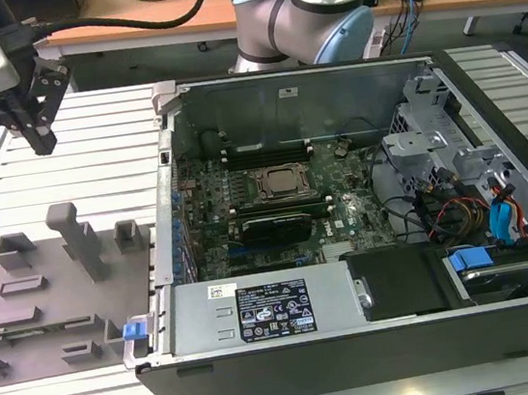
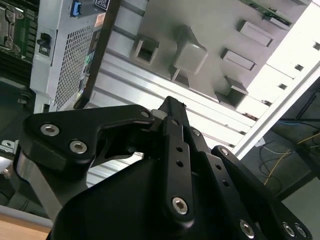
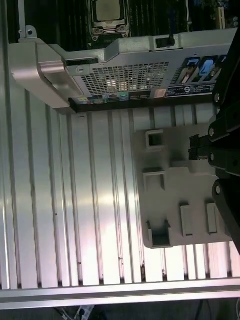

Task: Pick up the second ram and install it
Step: 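Reach for the second ram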

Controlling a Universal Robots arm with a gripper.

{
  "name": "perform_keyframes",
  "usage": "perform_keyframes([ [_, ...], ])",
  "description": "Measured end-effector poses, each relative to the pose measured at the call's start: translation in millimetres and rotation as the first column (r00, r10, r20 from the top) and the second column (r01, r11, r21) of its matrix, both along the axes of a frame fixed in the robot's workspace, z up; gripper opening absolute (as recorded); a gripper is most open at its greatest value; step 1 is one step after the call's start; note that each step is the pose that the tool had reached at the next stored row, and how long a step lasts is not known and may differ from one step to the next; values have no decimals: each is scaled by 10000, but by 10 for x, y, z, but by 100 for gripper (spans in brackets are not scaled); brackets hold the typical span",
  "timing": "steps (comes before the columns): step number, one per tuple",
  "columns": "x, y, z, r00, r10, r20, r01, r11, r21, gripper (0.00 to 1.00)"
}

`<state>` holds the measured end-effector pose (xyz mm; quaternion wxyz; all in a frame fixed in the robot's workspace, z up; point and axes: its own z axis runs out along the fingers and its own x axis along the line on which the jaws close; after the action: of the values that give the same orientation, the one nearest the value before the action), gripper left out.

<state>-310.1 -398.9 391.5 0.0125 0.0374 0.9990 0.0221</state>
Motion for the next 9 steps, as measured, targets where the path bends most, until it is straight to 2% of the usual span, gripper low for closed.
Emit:
perform_keyframes([
  [9,-217,0,-2,10000,-1,-1,1,10000,0,11],
])
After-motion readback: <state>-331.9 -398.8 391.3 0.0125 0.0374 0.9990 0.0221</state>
